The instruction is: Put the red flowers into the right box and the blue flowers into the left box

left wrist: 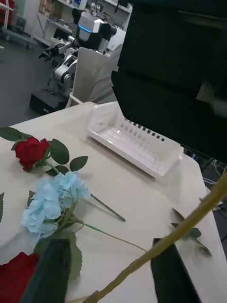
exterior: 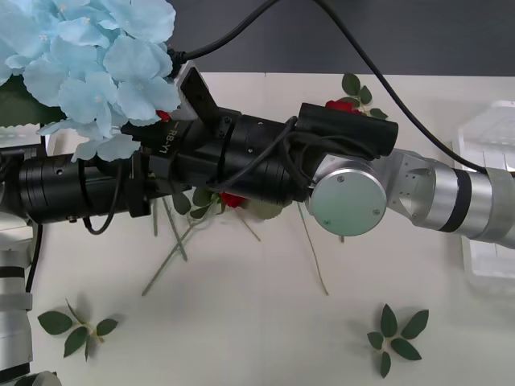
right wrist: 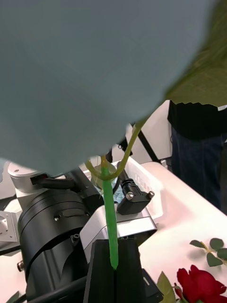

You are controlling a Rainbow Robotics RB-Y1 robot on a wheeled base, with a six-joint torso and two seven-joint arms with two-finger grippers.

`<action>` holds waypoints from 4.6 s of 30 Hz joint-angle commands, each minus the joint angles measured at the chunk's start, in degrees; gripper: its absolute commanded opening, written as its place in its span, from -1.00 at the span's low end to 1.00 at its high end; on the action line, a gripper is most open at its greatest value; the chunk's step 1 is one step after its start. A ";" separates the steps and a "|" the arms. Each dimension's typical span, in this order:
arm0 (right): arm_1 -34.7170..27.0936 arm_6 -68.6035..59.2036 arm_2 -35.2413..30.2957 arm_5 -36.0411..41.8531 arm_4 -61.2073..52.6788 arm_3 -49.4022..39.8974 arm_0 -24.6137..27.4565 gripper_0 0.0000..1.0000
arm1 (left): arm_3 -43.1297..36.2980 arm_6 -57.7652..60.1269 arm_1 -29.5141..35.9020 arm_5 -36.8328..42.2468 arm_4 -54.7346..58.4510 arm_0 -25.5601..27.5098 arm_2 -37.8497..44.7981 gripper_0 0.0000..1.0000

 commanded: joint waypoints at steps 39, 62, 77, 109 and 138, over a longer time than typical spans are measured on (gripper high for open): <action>-12.74 -2.84 -5.96 4.20 -2.81 -6.45 5.22 0.66 | -3.42 -0.73 4.44 -0.62 5.71 6.41 5.81 -1.00; -18.63 -27.01 -50.61 73.11 -9.75 3.57 15.50 0.67 | -28.64 33.95 14.46 -8.36 -7.21 30.58 26.90 -1.00; -11.34 -58.92 -42.88 76.45 10.46 4.80 8.12 0.66 | -27.06 43.44 17.98 -12.05 -28.48 31.19 28.57 -1.00; -2.37 -91.96 -34.53 75.22 35.16 16.05 8.12 0.67 | -0.87 45.90 20.53 -18.81 -58.54 10.10 20.14 -1.00; 3.96 -91.17 -30.31 69.51 43.25 32.22 8.12 0.66 | -7.72 51.88 21.94 -16.35 -48.08 14.14 16.88 1.00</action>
